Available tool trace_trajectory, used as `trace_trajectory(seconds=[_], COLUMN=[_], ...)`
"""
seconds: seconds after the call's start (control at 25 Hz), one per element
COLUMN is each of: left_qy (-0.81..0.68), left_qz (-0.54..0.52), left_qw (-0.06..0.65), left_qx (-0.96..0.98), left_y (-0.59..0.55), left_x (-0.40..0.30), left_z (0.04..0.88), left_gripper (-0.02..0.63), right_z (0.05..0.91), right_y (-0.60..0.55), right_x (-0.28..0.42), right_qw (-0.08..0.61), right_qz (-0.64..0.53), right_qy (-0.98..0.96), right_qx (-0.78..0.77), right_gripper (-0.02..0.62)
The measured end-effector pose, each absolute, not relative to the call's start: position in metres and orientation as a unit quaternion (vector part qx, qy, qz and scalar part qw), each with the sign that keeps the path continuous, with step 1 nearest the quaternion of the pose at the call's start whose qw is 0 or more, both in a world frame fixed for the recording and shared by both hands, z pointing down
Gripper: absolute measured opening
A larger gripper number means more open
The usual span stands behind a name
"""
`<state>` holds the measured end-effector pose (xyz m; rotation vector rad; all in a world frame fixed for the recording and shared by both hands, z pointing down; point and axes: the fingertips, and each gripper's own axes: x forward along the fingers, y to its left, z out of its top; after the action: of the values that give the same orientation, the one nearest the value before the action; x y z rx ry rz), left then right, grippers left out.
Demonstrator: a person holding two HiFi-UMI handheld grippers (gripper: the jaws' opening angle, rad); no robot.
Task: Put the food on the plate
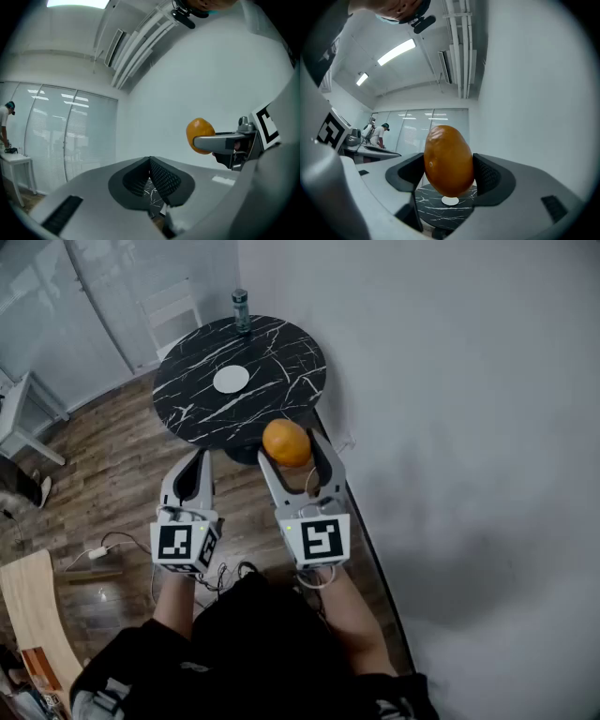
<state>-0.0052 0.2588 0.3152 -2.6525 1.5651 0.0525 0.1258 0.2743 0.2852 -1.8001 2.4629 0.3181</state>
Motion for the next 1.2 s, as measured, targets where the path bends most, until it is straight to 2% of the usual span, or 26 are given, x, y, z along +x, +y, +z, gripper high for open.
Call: trace_trajectory(seconds=[0.68,1.2], left_qy=[0.497,0.490], left_qz=[0.007,0.001], left_qw=[0.012,-0.014], left_qx=[-0.868,-0.872], left_y=[0.220,0.197], left_x=[-0.093,-0.129], left_z=[0.340,0.356], left_gripper=[-0.002,-0.002], right_z=[0.298,0.309], right_y=[0.244,0.203], right_x=[0.067,0.029], right_qw=[0.023,0.016], right_qz=[0.105,0.088], right_qy=[0.796,0.801], right_qx=[-0.596,-0.592], right_gripper=[0.311,0.311])
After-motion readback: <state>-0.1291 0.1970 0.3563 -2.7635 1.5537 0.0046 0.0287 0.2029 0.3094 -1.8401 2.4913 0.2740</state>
